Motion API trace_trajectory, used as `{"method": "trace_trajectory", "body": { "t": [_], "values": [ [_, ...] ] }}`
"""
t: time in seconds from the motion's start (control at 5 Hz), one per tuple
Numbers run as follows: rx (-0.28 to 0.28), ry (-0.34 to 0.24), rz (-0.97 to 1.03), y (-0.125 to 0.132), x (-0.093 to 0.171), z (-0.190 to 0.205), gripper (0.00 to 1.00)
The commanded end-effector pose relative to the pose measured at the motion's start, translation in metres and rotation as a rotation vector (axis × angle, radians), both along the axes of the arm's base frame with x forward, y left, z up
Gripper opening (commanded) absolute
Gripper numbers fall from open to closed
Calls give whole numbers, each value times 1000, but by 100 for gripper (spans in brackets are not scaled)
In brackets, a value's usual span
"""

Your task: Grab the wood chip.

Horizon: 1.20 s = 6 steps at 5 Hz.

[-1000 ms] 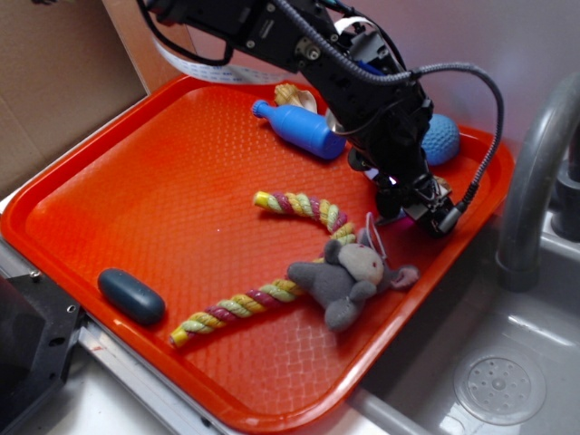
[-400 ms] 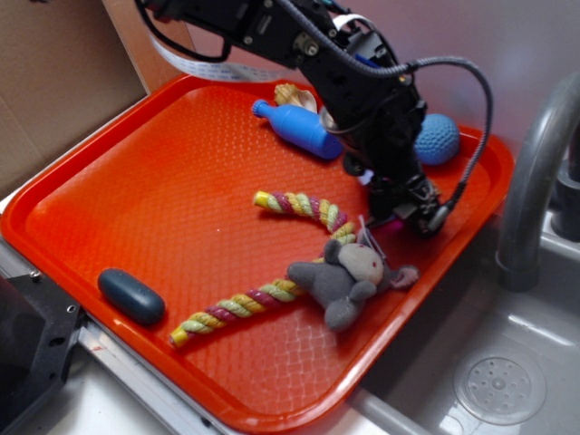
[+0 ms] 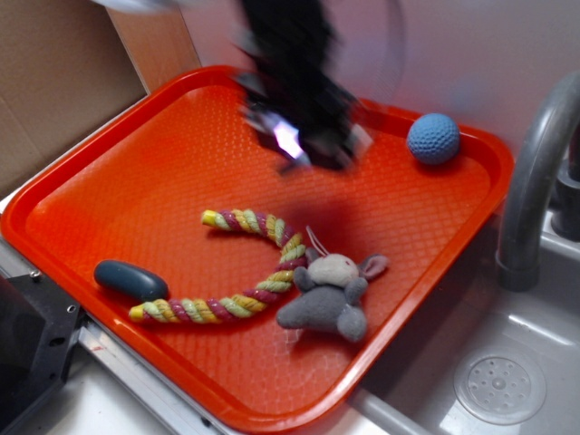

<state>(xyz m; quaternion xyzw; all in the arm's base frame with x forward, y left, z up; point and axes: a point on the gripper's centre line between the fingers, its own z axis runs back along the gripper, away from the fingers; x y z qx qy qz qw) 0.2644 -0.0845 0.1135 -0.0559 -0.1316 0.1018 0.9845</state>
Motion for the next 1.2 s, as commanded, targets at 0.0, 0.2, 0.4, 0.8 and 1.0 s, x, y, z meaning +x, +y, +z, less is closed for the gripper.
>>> {"method": "trace_trajectory", "body": {
  "t": [0.0,0.2,0.4,0.8,1.0],
  "values": [
    [-200,-127,136,66,-29,106,0],
    [-107,-49,160,59,-19,141,0],
    [-50,-15,157,56,-21,133,0],
    [-16,-12,121,39,-23,125,0],
    [-17,-8,111,36,-23,122,0]
  ]
}}
